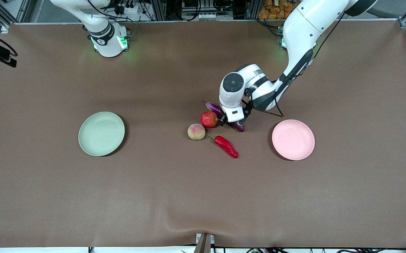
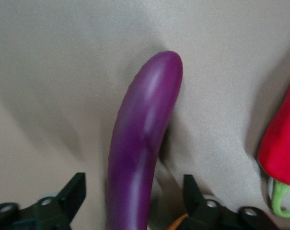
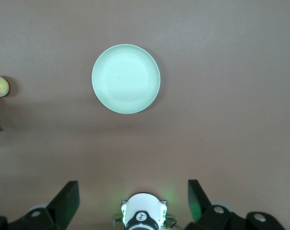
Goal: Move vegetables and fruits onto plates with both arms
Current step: 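Reach the left gripper down and grasp the purple eggplant, then carry the eggplant to the pink plate while the right gripper reaches out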
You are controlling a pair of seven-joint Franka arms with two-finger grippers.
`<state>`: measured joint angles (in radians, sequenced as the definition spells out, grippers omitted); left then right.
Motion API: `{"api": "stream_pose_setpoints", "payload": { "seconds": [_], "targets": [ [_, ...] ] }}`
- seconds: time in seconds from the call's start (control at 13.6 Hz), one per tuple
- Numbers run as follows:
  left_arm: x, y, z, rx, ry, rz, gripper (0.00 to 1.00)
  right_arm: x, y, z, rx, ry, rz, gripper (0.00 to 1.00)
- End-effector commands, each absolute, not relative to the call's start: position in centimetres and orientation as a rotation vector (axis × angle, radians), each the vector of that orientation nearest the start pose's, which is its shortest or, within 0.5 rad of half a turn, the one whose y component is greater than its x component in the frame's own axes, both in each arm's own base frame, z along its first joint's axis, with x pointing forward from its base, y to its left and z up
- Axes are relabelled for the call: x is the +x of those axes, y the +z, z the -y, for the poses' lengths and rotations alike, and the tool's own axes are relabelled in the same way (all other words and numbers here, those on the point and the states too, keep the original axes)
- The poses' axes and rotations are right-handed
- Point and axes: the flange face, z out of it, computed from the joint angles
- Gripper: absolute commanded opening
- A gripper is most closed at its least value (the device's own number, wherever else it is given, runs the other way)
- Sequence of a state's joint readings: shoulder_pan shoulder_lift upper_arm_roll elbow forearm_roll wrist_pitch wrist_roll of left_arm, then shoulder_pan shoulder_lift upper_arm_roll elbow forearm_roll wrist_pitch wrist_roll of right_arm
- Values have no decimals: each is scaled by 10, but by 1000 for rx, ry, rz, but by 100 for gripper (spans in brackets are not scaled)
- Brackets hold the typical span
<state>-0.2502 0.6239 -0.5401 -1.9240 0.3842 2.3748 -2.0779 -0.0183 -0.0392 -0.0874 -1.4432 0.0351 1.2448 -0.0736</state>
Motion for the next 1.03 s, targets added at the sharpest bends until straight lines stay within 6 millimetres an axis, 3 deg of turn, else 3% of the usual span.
{"api": "stream_pose_setpoints", "payload": {
  "seconds": [0.0,0.29,0.37,0.44,0.52,0.74,0.96],
  "targets": [
    [447,192,429,-2632,88,1636,80,503,680,52,-3075,241,-36,100],
    [448,186,428,-2610,105,1678,68,503,680,52,-3075,244,-36,100],
    [450,186,426,-2602,105,1690,55,503,680,51,-3074,243,-35,100],
    [453,187,423,-2604,98,1691,15,503,680,51,-3074,243,-35,100],
    [453,190,425,-2607,94,1695,0,503,680,52,-3075,244,-34,100],
    [453,200,419,-2623,56,1661,0,503,680,51,-3074,243,-31,100],
    [452,230,404,-2630,-23,1489,0,503,680,50,-3077,244,-29,100]
  ]
}}
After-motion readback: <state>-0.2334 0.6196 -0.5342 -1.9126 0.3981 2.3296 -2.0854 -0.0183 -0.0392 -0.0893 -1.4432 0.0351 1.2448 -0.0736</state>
